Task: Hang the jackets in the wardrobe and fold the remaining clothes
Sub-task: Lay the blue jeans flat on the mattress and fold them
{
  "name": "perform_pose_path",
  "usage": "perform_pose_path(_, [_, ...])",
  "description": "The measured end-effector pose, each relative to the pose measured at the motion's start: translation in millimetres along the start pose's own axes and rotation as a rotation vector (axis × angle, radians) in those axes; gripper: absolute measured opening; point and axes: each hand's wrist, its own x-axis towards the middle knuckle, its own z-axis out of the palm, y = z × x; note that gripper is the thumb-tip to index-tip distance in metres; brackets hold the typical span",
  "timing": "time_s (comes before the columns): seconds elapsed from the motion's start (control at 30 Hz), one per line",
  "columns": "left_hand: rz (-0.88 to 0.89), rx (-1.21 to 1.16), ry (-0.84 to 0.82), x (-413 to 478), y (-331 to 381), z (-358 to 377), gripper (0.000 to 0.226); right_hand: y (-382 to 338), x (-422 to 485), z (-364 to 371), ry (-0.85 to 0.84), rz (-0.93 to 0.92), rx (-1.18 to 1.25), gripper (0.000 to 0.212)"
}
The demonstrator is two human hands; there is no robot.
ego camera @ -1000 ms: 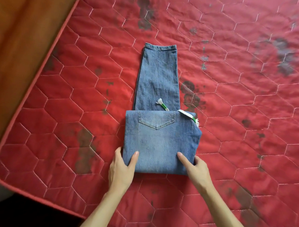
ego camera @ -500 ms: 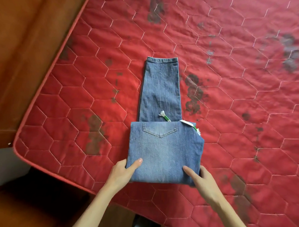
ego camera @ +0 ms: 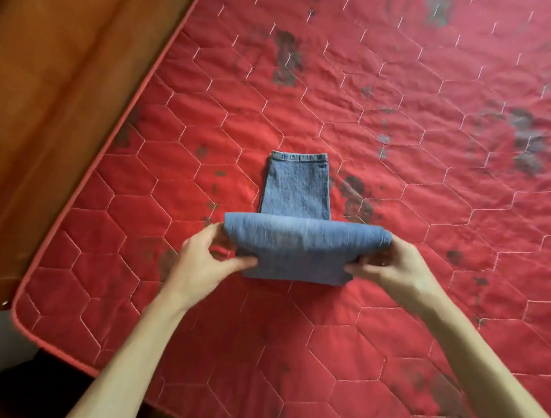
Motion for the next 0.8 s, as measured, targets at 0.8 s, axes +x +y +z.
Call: perform_pose_path(0.8, [0.419, 0.914, 0.130, 154, -41, 123, 0.059, 54, 157, 104, 0.165, -0.500, -0.971, 0.065])
